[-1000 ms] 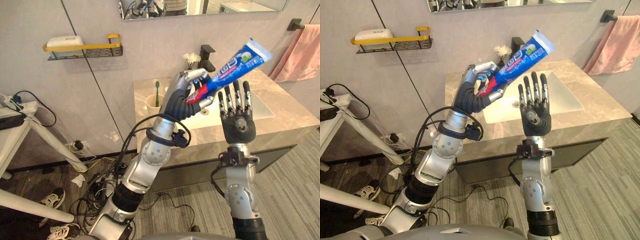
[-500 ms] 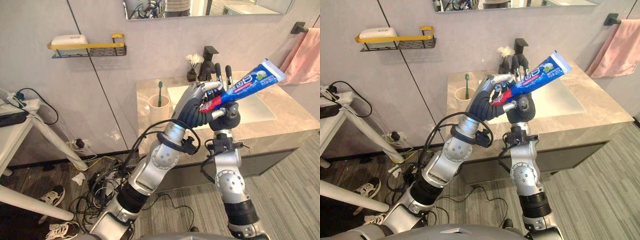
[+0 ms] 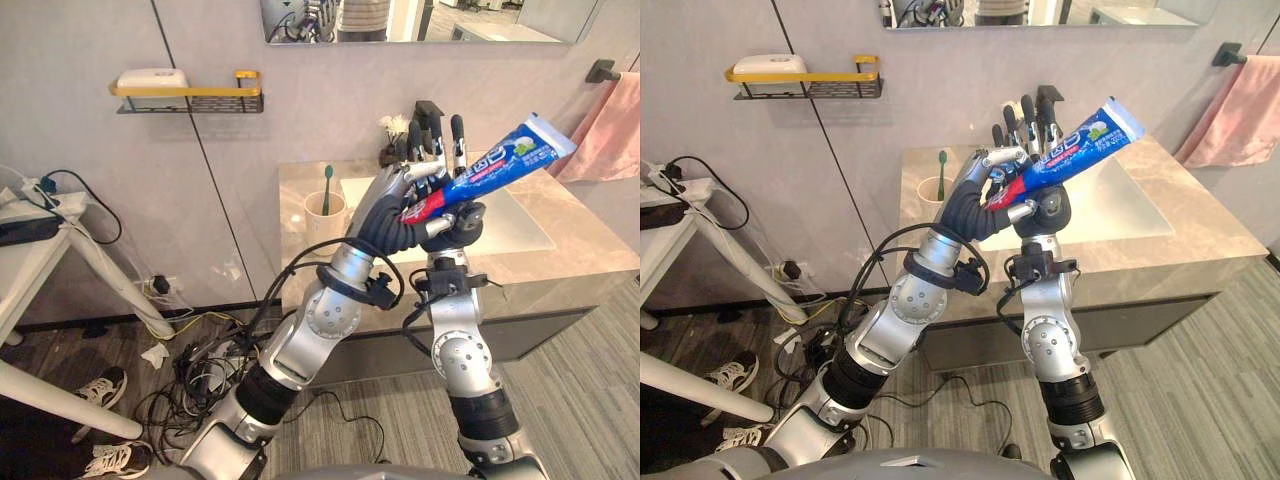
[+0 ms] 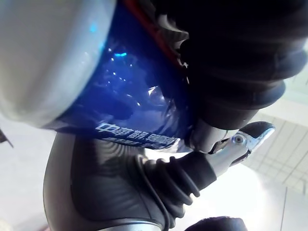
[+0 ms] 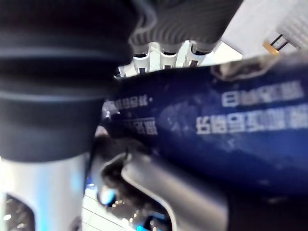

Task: Organize washtable

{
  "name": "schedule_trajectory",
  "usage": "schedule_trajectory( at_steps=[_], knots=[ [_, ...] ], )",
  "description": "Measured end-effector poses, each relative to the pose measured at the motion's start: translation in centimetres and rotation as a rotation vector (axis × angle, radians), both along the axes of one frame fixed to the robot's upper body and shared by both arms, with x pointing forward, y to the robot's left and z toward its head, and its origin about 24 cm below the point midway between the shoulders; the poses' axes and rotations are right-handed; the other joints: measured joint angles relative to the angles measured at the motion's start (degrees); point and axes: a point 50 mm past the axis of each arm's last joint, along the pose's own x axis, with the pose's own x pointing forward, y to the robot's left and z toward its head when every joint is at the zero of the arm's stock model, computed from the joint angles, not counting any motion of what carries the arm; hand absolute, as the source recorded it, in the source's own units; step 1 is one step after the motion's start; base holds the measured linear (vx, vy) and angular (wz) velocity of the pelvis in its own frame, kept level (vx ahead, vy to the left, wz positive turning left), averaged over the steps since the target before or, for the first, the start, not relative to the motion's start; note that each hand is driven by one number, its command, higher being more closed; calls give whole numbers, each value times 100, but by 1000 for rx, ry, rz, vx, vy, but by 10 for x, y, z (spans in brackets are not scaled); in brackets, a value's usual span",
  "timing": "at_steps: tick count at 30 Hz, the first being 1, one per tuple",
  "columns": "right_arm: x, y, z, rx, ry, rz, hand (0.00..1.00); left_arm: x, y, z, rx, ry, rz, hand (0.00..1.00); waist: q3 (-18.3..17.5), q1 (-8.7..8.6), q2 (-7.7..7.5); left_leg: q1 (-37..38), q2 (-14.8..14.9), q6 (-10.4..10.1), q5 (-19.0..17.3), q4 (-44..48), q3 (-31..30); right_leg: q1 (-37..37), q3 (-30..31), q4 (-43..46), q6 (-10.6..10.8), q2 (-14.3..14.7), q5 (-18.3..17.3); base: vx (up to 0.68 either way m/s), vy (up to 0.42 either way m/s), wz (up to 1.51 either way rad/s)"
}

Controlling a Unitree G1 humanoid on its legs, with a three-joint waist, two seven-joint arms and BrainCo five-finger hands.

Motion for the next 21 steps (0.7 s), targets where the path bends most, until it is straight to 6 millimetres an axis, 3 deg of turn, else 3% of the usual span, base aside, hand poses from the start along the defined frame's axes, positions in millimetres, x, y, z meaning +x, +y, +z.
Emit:
schedule_trajectory(
  at_steps=[21],
  knots=[
    [-1, -2, 1, -25, -5, 37, 0, 2, 1, -10, 73, -24, 29, 100, 1, 25, 0, 4, 2, -4, 3, -1, 16, -19, 42, 0, -1, 14, 1, 0, 0, 0]
  ],
)
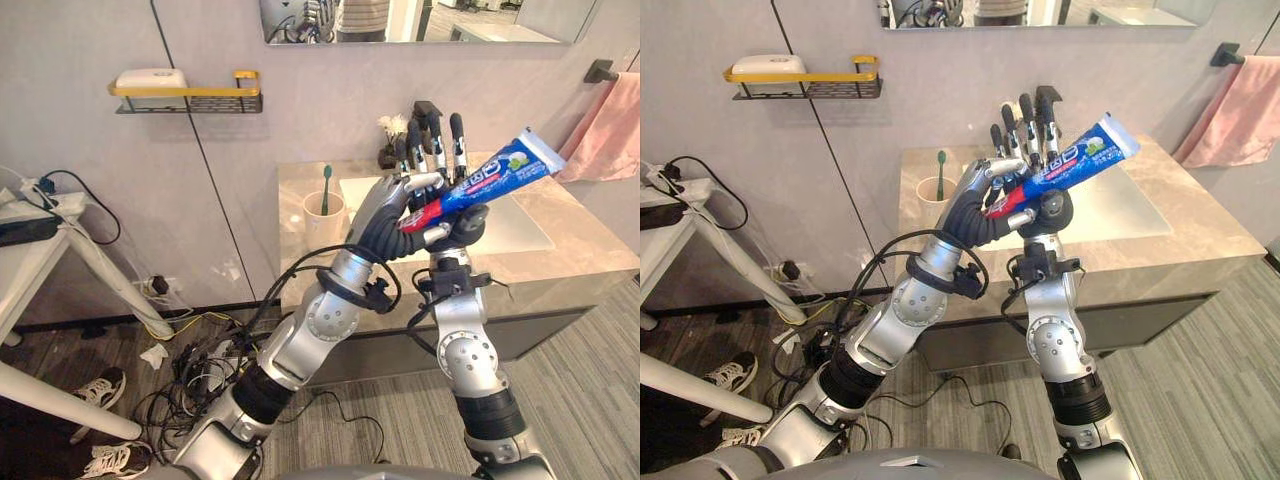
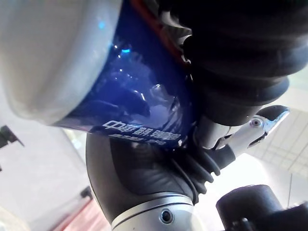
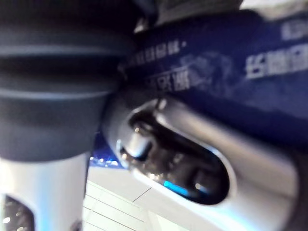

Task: Organize washtable

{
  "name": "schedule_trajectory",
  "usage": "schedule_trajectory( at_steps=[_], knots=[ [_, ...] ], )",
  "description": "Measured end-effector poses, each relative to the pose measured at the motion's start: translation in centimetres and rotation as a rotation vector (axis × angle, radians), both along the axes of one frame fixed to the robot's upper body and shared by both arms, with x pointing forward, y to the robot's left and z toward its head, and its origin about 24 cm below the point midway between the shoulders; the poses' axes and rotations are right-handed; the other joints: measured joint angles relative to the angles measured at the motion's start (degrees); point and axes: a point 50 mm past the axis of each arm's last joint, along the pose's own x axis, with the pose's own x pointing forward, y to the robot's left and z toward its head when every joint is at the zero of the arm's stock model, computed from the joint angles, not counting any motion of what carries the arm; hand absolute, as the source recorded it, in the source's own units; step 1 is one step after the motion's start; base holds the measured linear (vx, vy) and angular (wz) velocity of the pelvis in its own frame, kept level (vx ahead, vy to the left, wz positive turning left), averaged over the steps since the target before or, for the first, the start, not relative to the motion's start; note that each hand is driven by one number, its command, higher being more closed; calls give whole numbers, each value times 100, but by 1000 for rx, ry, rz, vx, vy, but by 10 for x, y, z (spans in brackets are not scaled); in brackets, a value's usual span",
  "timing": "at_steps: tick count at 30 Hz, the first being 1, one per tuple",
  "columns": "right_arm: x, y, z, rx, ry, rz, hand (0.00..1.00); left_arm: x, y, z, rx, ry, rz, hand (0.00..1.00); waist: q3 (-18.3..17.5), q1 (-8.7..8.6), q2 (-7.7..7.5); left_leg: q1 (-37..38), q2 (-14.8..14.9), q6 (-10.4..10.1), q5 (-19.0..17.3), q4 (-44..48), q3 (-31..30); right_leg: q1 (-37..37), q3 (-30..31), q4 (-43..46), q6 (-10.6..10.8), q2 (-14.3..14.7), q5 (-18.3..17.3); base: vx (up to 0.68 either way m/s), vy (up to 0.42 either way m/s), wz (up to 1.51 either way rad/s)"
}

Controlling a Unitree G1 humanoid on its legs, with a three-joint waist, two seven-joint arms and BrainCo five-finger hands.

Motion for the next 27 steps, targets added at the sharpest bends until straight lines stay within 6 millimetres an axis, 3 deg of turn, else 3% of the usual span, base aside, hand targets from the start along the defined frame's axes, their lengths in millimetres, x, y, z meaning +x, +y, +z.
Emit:
schedule_trajectory(
  at_steps=[14, 15, 27],
  knots=[
    [-8, -7, -5, -52, 15, 11, 0, 3, 6, -7, 55, -34, 22, 100, 27, 25, 6, 9, -3, 0, -6, 0, 21, -13, 61, 0, 0, 6, -1, 0, 0, 0],
    [-9, -7, -4, -51, 11, 11, 100, 3, 6, -7, 56, -34, 21, 100, 46, 26, 5, 9, -7, 0, -6, 0, 21, -13, 61, 1, 0, 7, -1, 0, 0, 0],
    [-15, -23, -9, -54, 26, -50, 100, 4, 10, -18, 115, -8, 44, 100, 191, 17, 15, 31, -25, 0, -6, -22, 44, -17, 94, 1, 0, 6, -1, 0, 0, 0]
  ],
)
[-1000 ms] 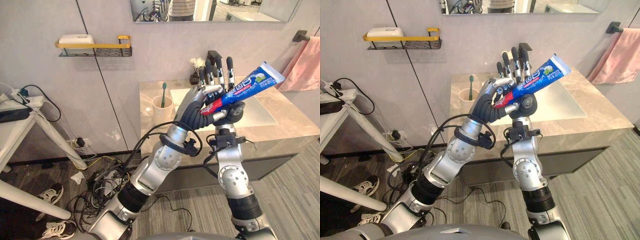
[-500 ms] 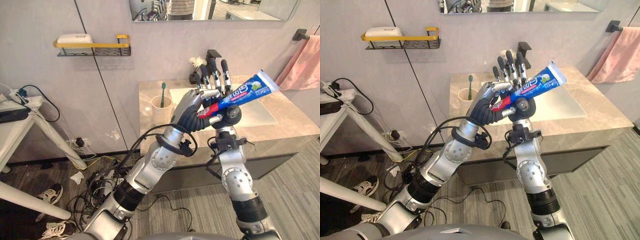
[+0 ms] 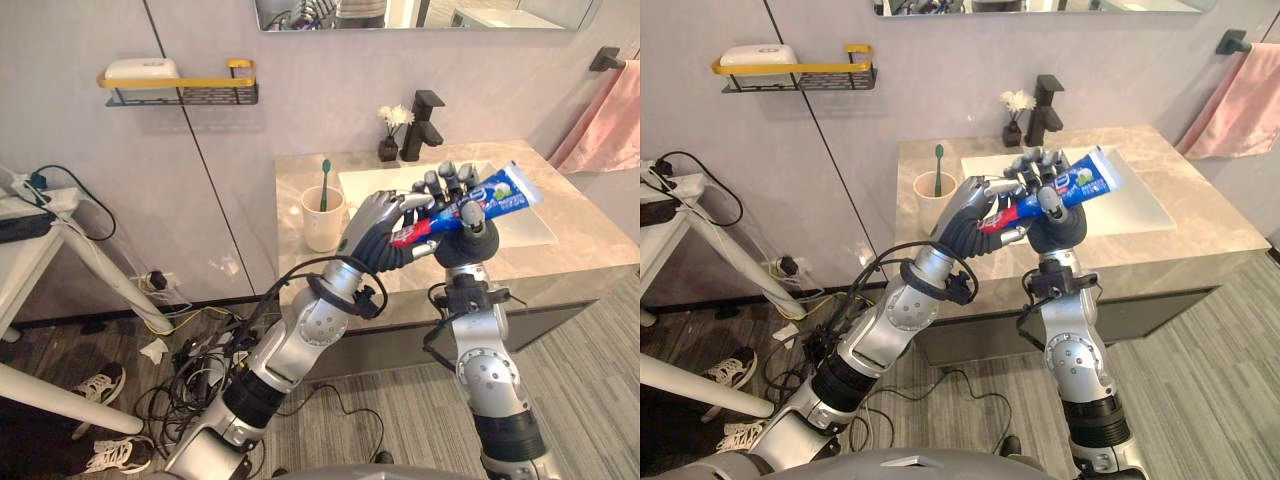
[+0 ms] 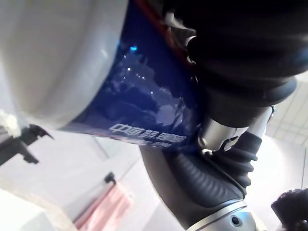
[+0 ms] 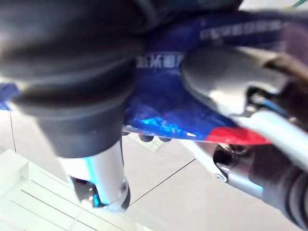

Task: Organize washtable

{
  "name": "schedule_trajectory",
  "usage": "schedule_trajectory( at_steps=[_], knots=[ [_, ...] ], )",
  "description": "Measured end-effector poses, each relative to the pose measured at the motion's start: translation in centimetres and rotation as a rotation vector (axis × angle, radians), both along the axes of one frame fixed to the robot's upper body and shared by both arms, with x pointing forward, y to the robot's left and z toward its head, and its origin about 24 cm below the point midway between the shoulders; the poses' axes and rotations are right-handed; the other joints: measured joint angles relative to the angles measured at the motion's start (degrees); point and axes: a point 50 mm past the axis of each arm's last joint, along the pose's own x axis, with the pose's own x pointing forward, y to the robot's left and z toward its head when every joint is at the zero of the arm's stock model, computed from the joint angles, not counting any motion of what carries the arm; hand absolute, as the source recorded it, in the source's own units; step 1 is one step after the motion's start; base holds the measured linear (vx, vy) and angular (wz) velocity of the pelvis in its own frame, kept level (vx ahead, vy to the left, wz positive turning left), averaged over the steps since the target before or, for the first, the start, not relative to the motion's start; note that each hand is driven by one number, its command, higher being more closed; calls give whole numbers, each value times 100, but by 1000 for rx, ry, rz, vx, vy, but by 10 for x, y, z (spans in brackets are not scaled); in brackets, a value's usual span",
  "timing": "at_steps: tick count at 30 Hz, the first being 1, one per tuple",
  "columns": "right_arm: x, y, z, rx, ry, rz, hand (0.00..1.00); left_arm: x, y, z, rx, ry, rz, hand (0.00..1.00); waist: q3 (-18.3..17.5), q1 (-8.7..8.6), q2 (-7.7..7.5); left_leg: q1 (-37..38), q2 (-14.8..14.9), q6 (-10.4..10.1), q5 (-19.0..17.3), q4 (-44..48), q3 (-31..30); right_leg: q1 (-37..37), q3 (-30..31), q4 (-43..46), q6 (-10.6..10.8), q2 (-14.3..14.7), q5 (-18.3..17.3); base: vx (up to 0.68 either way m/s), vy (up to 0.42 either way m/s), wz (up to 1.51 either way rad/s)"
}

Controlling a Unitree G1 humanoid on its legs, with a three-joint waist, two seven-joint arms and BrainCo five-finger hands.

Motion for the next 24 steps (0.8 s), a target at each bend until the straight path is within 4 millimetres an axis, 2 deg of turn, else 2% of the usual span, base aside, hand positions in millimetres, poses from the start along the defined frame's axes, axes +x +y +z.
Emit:
schedule_trajectory(
  at_steps=[6, 21, 22, 24],
  knots=[
    [-4, -6, 1, -19, -12, -38, 100, -2, -3, 0, 39, -24, -6, 100, 1, -14, 2, 13, -3, 10, -14, 2, 33, 1, 24, 0, 1, -2, -1, 0, 1, -1],
    [-7, -7, -6, 21, 28, -57, 100, -1, -4, -3, 60, -11, -15, 100, 25, -53, 38, 18, -5, 5, -46, 1, 41, -2, 34, 0, 11, 0, -10, 0, 0, 0],
    [-7, -7, -6, 22, 29, -58, 100, -1, -4, -3, 60, -11, -15, 0, 28, -53, 42, 18, -5, 5, -48, 1, 41, -1, 34, 0, 12, -1, -11, 0, 0, 0],
    [-7, -6, -6, 36, 30, -62, 100, -1, -4, -3, 59, -9, -14, 0, 51, -52, 65, 20, -6, 8, -53, 1, 40, 2, 33, 1, 14, -2, -12, 0, 0, 0]
  ],
)
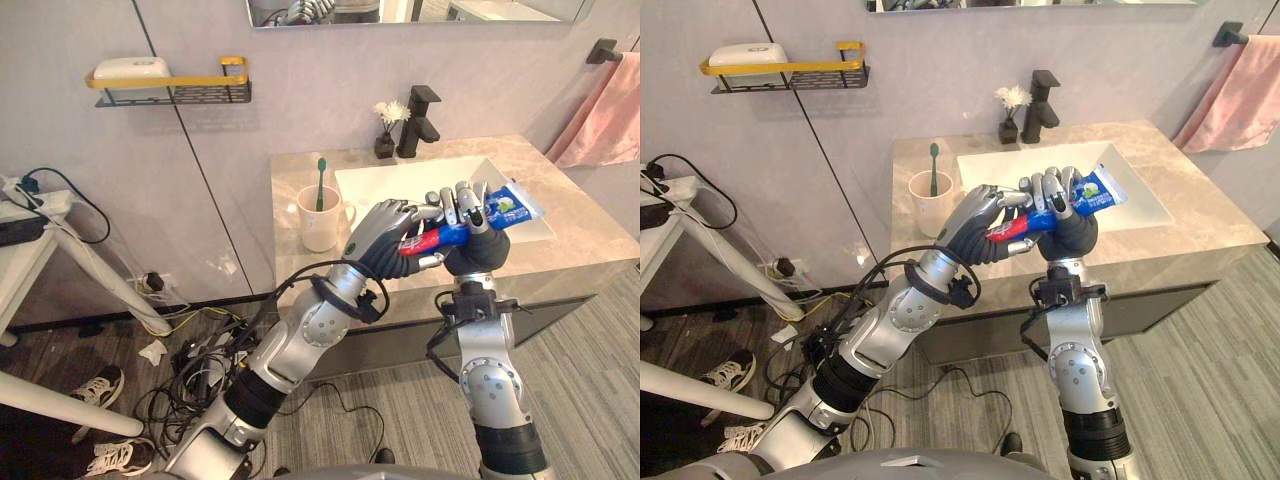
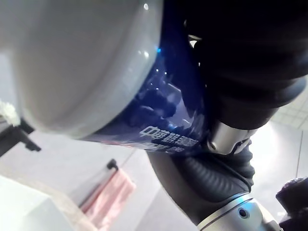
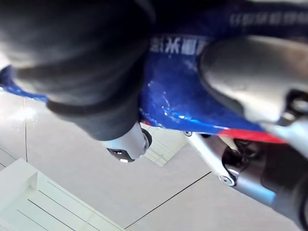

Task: Organize washtable

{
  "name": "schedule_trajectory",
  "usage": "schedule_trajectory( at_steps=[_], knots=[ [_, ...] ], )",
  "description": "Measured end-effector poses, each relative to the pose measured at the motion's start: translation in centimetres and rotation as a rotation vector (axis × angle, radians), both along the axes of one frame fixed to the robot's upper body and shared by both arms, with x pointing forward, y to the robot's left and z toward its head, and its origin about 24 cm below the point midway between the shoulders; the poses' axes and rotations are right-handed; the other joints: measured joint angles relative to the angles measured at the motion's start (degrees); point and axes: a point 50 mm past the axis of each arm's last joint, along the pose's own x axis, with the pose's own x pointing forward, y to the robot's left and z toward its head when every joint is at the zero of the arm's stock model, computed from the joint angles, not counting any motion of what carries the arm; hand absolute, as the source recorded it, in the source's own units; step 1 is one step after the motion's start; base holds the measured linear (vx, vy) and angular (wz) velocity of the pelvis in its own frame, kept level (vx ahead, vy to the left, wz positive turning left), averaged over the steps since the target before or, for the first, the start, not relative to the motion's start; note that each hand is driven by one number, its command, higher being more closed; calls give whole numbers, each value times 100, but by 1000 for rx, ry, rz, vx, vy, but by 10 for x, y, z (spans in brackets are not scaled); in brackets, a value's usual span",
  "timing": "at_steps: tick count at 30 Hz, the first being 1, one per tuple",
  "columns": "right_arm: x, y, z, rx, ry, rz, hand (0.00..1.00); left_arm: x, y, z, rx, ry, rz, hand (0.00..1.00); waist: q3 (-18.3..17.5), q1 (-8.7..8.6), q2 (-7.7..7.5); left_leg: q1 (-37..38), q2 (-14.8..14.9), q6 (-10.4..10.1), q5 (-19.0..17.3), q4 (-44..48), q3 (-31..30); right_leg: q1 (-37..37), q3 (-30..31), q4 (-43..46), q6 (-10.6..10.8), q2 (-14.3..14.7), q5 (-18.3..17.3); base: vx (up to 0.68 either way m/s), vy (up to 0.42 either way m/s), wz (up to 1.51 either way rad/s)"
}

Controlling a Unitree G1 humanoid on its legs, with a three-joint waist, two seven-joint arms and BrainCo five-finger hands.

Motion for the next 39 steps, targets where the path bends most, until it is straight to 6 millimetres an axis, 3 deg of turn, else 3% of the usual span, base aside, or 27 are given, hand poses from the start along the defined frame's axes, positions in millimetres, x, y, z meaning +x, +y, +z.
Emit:
schedule_trajectory(
  at_steps=[17, 25, 29, 39],
  knots=[
    [-1, -4, -3, 104, 33, -84, 100, 10, 10, 3, -87, 21, 107, 0, 61, 2, 39, 6, -4, 1, 1, -7, -17, 16, -25, 0, 3, -8, -3, 0, 0, 0],
    [-1, -23, -3, 145, 33, -168, 100, 17, 23, 6, -125, 19, 178, 0, 61, 2, 39, 6, -4, 1, 2, -8, -34, 24, -37, 0, 4, -10, -5, 0, 0, 0],
    [-3, -30, -6, 165, 42, -195, 100, 17, 41, 11, -185, 8, 248, 0, 61, -13, 40, 13, -4, 1, 2, -7, -33, 29, -35, 0, 2, -9, -6, 0, 0, 0],
    [-11, -75, -10, 213, 55, -425, 100, -7, 132, 3, -291, -22, 584, 0, 62, 34, 41, 28, -3, 1, 1, -8, -95, 82, -122, 0, -5, -20, -36, -1, 0, 3]
  ],
)
